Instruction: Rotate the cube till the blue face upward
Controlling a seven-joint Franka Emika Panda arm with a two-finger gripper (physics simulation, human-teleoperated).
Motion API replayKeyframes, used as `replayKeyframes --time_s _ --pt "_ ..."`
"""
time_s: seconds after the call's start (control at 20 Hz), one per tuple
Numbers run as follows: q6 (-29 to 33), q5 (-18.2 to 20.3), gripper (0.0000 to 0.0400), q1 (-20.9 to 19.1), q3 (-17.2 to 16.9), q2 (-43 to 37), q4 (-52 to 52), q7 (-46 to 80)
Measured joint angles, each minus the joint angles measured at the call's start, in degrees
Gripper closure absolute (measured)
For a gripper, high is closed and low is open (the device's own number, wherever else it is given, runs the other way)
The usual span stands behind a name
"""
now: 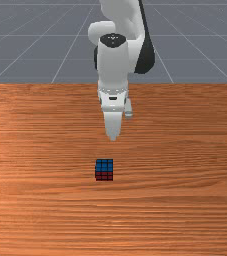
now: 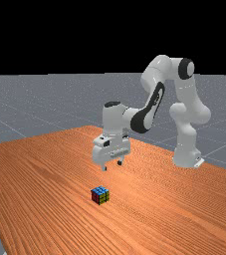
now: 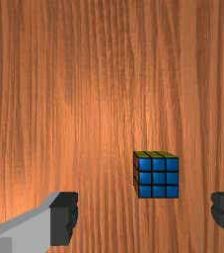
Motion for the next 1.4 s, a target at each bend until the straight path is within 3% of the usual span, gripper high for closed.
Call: replayKeyframes --time_s 0.05,0.1,0.15,0.25,0.3,0.35,0.4,0.5,0.7,1.4 --pt "0.00 0.00 0.0151 0.00 0.00 0.00 0.00 0.00" --pt "0.00 0.00 0.0242 0.00 0.00 0.00 0.00 0.00" --pt "-0.07 0.15 0.0147 0.13 -0.15 0.02 0.03 1.00" --pt "-0.13 0.30 0.0054 0.26 -0.30 0.05 0.06 1.98" --pt "0.02 0.52 0.0190 0.49 -0.66 0.02 -0.19 3.84" --pt "0.06 0.74 0.0272 0.67 -1.05 0.06 -0.36 5.74" --pt "-0.02 0.96 0.0322 0.88 -1.44 0.13 -0.42 7.71" --pt "-0.44 1.40 0.0371 1.41 -2.15 0.23 -0.29 11.87" --pt "-1.51 2.32 0.0396 2.73 -3.42 0.41 0.32 20.43" --pt "-4.25 6.38 0.0400 6.28 -7.74 1.31 1.99 48.57"
